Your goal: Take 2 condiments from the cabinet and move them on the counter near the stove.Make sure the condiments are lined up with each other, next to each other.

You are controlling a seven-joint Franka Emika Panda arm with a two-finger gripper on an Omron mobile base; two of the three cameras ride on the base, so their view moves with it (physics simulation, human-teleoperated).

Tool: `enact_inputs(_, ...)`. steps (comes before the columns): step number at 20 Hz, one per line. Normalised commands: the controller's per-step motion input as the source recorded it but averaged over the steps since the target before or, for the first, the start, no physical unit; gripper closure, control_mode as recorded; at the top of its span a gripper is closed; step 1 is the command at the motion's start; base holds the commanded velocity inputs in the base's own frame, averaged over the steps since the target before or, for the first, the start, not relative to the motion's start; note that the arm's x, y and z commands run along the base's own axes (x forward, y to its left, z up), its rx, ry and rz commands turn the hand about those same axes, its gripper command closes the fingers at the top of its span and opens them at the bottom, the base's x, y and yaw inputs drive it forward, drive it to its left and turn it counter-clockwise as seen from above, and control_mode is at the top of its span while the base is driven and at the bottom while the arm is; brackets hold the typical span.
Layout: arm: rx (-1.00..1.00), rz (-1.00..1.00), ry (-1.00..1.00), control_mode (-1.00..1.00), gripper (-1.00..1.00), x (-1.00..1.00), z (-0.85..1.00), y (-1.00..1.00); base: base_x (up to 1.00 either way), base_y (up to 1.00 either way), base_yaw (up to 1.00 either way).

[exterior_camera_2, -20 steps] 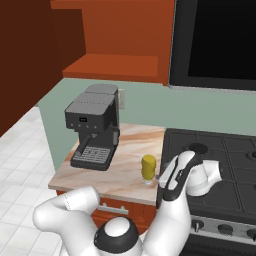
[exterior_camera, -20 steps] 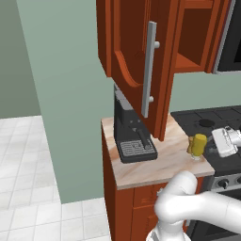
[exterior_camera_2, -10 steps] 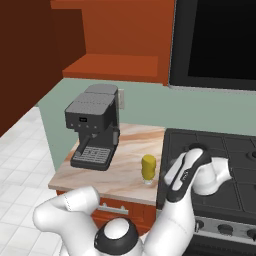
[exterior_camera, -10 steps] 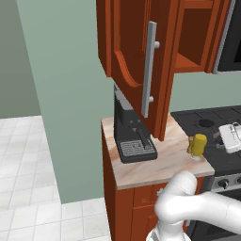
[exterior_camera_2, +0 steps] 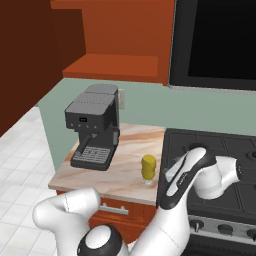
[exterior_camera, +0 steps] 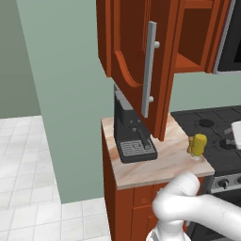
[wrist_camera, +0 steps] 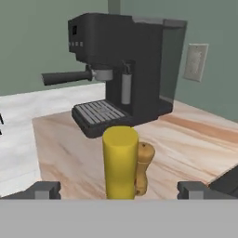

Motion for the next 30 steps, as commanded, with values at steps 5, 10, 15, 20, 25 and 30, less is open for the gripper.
enact_inputs(5, 0.0, -0.22, -0.01, -1.0, -1.0, -0.5, 0.42, 0.02, 0.0, 0.0, 0.0)
enact_inputs(10, -0.03, -0.19, -0.04, -1.0, -1.0, -0.31, 0.55, 0.15, 0.0, 0.0, 0.0)
enact_inputs(15, -0.08, -0.12, -0.07, -1.0, -1.0, -0.11, 0.72, 0.24, 0.0, 0.0, 0.0)
enact_inputs(20, -0.12, -0.05, -0.06, -1.0, -1.0, -0.11, 0.75, 0.28, 0.0, 0.0, 0.0)
enact_inputs(25, -0.13, -0.03, -0.01, -1.0, -1.0, -0.31, 0.56, 0.29, 0.0, 0.0, 0.0)
enact_inputs(30, -0.13, -0.01, 0.0, -1.0, -1.0, -0.27, 0.34, 0.43, 0.0, 0.0, 0.0)
